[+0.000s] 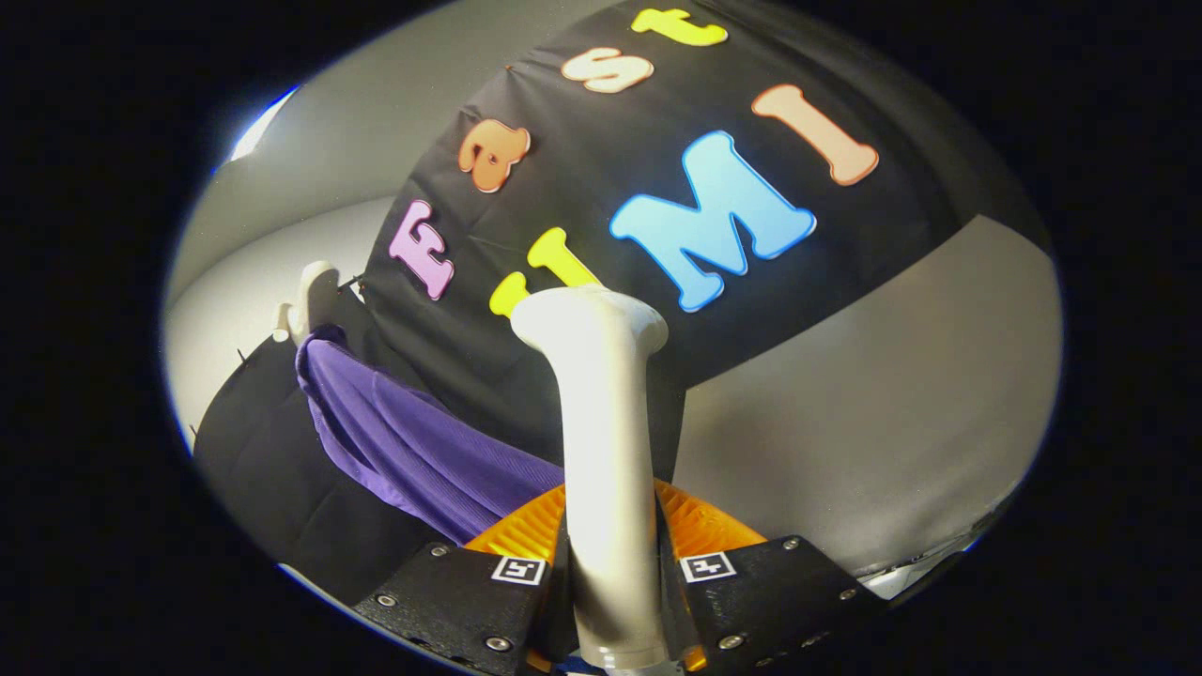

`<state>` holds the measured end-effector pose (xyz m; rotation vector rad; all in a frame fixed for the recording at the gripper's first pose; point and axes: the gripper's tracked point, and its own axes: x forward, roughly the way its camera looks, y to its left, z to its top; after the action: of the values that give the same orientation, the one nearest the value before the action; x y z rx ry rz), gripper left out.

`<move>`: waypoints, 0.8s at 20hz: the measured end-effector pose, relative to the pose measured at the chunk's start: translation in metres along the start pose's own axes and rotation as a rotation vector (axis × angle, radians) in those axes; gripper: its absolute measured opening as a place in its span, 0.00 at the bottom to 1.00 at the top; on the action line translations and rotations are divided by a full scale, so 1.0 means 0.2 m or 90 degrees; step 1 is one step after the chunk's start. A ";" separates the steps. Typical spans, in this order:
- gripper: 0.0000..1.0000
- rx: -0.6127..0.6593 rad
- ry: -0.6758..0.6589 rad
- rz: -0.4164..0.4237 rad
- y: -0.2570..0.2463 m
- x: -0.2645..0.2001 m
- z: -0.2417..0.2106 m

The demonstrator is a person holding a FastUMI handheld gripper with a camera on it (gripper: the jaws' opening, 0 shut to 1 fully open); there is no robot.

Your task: Iron the clothes twice with a garment steamer, once on the left side and once on the right side.

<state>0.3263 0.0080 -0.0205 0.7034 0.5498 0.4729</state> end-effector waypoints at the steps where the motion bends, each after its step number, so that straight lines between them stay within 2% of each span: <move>1: 0.38 -0.020 -0.021 -0.002 0.07 -0.04 -0.01; 7: 0.38 -0.077 -0.126 0.006 0.46 -0.26 -0.07; 16: 0.37 -0.185 -0.288 -0.003 0.89 -0.32 -0.18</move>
<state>0.2168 0.1075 0.1013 0.5062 0.0536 0.3630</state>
